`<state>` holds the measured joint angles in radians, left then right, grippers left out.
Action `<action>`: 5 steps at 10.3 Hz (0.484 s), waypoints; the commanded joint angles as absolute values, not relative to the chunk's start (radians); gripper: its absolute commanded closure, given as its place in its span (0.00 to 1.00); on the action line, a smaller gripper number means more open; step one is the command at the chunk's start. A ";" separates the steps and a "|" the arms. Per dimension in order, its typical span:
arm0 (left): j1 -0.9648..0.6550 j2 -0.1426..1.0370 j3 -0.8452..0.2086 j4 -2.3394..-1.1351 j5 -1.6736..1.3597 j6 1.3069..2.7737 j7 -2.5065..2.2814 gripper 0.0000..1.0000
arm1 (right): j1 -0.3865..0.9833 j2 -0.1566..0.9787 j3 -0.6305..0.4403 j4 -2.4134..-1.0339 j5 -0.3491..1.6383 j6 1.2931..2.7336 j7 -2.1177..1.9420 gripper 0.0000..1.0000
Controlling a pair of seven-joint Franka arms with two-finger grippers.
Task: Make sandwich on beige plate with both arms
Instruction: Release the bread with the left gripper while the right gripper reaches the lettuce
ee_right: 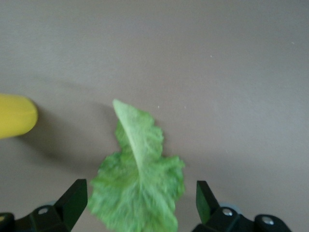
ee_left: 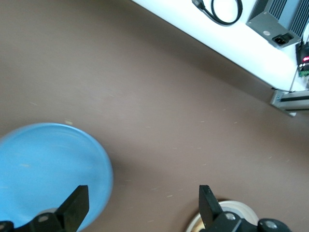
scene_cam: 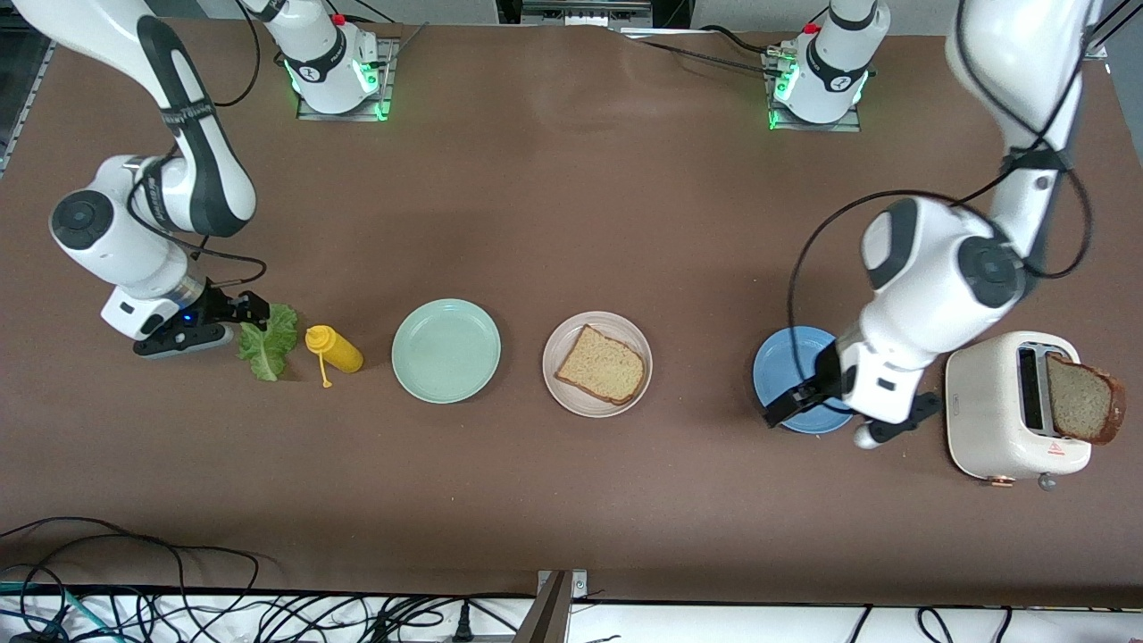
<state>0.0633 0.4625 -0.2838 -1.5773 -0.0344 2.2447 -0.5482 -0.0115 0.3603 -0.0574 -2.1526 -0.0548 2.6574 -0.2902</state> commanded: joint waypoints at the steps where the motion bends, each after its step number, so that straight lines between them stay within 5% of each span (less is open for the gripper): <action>1: 0.120 0.364 -0.287 -1.597 0.072 2.099 -0.398 0.00 | -0.014 0.428 -0.052 -2.149 -0.057 2.750 -0.302 0.18; 3: 0.159 0.318 -0.290 -1.580 0.199 1.969 -0.240 0.00 | -0.015 0.457 -0.052 -2.141 -0.058 2.753 -0.316 0.66; 4: 0.193 0.301 -0.293 -1.566 0.190 1.913 -0.157 0.00 | -0.014 0.460 -0.052 -2.141 -0.058 2.757 -0.318 0.81; 5: 0.218 0.290 -0.296 -1.556 0.169 1.869 -0.076 0.00 | -0.014 0.478 -0.052 -2.138 -0.060 2.785 -0.316 0.81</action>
